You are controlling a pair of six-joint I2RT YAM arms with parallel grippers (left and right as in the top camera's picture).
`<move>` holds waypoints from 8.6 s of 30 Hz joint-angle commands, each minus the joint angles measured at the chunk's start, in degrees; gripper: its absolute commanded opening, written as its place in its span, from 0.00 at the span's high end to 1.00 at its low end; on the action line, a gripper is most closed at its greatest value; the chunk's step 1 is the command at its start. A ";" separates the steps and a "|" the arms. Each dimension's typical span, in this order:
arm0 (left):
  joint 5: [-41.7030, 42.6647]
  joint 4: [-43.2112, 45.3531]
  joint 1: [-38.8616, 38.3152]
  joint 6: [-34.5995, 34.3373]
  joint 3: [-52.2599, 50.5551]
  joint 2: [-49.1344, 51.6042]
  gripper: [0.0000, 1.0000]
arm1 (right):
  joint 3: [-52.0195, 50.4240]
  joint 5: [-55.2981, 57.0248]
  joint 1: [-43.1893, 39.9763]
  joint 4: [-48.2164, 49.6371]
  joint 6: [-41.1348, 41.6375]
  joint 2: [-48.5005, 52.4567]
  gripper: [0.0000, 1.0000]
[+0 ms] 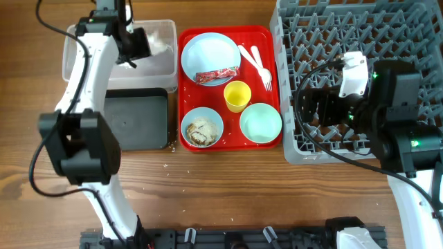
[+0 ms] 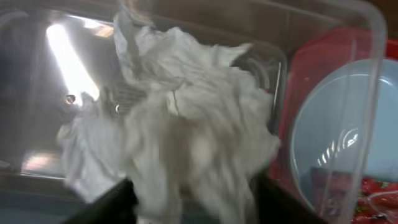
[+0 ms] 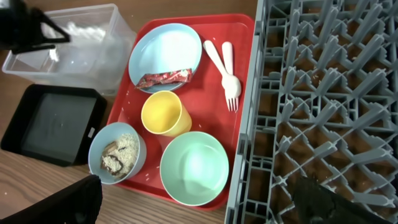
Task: Sort waste into correct bins and load items into the dishwasher rack
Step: 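Carry the tissue with the left gripper into the clear bin, then grasp the red Apollo wrapper on the plate with the left gripper, then drop the red wrapper into the clear bin with the left gripper, then grasp the rim of the blue rice bowl with the left gripper, then tip the blue bowl over the black tray, pouring out the rice, then set the empty blue bowl back on the red tray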
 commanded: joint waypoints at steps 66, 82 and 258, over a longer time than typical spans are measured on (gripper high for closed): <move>-0.13 -3.37 -11.43 3.06 12.07 -3.85 0.96 | 1.16 -0.50 0.02 -0.57 0.35 0.37 0.00; 5.27 -8.35 -3.87 -0.31 10.51 -0.04 0.22 | 1.16 -0.55 0.02 0.42 0.37 0.39 0.00; 0.55 1.20 -33.99 -7.91 -22.64 -8.46 0.70 | 1.11 -0.57 0.02 -1.70 0.59 3.06 0.00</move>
